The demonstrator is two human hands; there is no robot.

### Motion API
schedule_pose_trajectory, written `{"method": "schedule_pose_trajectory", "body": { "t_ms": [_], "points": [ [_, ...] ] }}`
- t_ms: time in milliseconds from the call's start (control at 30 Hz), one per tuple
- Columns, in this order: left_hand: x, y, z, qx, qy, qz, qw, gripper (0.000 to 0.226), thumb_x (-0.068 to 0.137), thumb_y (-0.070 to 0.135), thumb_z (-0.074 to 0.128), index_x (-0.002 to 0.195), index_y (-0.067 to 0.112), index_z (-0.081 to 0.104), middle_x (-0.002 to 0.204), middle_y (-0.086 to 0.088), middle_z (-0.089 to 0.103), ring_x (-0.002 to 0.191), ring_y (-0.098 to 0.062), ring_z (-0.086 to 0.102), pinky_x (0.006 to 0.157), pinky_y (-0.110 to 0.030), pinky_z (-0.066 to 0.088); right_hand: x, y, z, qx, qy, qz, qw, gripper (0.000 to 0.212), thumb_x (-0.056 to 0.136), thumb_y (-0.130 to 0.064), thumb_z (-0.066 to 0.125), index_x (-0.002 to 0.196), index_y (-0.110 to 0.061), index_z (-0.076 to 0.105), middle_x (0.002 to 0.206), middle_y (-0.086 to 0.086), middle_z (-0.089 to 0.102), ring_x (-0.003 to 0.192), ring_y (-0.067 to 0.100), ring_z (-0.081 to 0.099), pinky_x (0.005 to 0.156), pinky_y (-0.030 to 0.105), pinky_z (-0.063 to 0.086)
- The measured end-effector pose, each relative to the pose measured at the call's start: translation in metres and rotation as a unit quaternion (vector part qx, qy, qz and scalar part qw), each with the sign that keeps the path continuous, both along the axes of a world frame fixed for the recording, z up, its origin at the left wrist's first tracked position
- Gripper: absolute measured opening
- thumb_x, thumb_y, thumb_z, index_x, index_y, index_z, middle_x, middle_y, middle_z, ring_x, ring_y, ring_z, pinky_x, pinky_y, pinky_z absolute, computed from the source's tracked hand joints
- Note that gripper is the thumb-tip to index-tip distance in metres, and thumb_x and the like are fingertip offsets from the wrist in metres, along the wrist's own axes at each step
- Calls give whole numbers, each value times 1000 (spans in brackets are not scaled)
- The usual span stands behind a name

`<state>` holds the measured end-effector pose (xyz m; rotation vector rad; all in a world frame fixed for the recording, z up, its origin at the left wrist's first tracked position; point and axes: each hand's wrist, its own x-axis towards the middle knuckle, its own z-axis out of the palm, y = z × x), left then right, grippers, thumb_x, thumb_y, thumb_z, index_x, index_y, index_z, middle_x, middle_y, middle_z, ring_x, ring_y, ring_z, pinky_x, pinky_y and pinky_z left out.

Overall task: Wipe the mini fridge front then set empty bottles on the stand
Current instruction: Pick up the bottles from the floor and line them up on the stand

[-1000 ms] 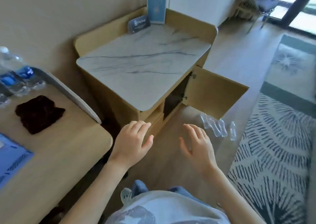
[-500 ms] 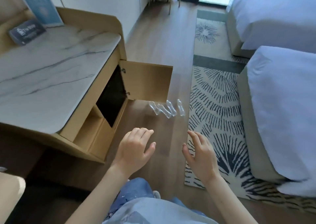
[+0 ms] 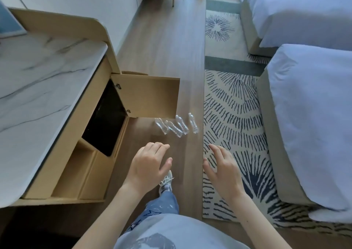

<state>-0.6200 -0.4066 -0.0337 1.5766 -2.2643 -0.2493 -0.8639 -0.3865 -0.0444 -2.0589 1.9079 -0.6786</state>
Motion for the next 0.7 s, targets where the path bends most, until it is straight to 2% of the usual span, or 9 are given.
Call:
{"method": "schedule_pose_trajectory", "body": {
  "t_ms": [300,400,567,700],
  "points": [
    [-6,-183,20,1,3,7,1000,40,89,35,48,109,10,72,100,-2,71,94,-23,66,79,-36,54,-20,-176,25,-18,-8,-18,1000,42,90,-10,74,129,3,64,121,17,68,111,34,65,93,47,54],
    [-14,-239,33,-4,-9,0,1000,42,89,35,46,109,8,71,101,-4,71,94,-26,66,78,-38,55,-34,-221,32,-30,-6,-26,999,41,89,-8,75,127,3,64,118,18,68,107,34,66,91,42,51],
    [-45,-306,35,-8,-18,6,1000,43,89,37,46,110,8,71,102,-5,71,96,-26,66,78,-39,55,-72,-285,30,-29,-6,-14,999,42,89,-8,75,128,3,63,117,18,69,106,34,66,89,42,52],
    [-89,-343,13,-1,-17,27,999,41,89,36,46,107,9,71,100,-4,71,93,-26,66,75,-38,55,-119,-344,15,-11,-2,13,1000,43,90,-10,73,129,4,62,120,19,68,108,36,65,90,48,55]
  ]
}}
